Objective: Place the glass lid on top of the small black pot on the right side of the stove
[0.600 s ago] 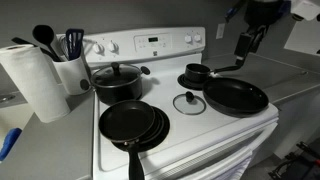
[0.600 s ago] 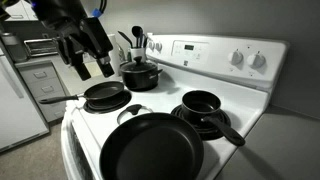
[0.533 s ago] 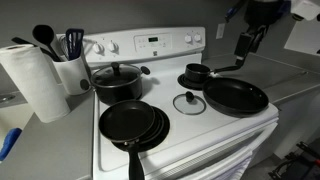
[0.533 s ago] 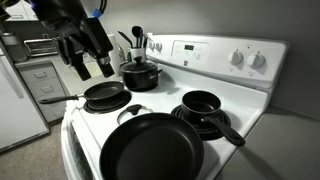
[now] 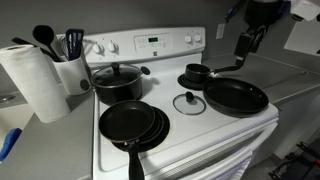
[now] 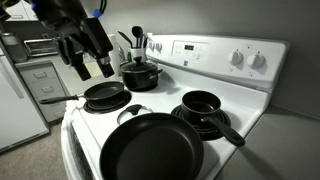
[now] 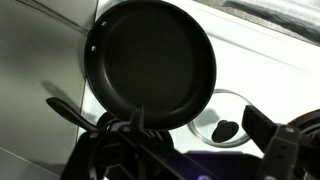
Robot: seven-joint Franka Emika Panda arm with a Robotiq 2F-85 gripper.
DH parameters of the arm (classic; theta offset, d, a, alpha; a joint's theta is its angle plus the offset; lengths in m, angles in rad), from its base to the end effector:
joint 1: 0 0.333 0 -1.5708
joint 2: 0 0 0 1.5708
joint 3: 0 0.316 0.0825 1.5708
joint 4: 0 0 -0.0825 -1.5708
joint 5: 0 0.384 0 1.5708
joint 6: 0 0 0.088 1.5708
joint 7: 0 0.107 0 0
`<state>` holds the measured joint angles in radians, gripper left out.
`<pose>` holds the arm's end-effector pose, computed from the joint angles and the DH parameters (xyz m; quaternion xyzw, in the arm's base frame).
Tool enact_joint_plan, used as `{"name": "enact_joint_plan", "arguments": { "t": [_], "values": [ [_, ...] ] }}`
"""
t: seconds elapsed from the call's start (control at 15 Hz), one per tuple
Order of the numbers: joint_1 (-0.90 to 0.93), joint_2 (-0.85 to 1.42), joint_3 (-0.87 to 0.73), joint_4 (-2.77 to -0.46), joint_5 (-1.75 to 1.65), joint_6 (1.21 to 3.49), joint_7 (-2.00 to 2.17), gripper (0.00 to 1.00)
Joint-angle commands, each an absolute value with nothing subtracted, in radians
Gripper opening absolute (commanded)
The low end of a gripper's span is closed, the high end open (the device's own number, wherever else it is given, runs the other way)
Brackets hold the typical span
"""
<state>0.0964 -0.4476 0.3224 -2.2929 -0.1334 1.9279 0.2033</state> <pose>0.3917 0.1786 0.5209 0.9842 0.1151 0.0666 0.1172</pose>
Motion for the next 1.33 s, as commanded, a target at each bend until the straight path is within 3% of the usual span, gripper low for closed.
{"name": "enact_joint_plan", "arguments": {
  "t": [0.0, 0.53, 0.87, 0.93, 1.27],
  "values": [
    [0.123, -0.443, 0.300, -2.290, -0.145, 1.923, 0.213, 1.00],
    [0.150, -0.319, 0.322, -2.239, -0.160, 2.036, 0.210, 1.00],
    [0.109, -0.083, 0.360, -2.138, -0.368, 2.182, 0.472, 1.00],
    [0.154, -0.201, 0.322, -2.215, -0.301, 2.157, 0.383, 1.00],
    [0.159, -0.168, 0.324, -2.191, -0.325, 2.143, 0.445, 1.00]
  ]
}}
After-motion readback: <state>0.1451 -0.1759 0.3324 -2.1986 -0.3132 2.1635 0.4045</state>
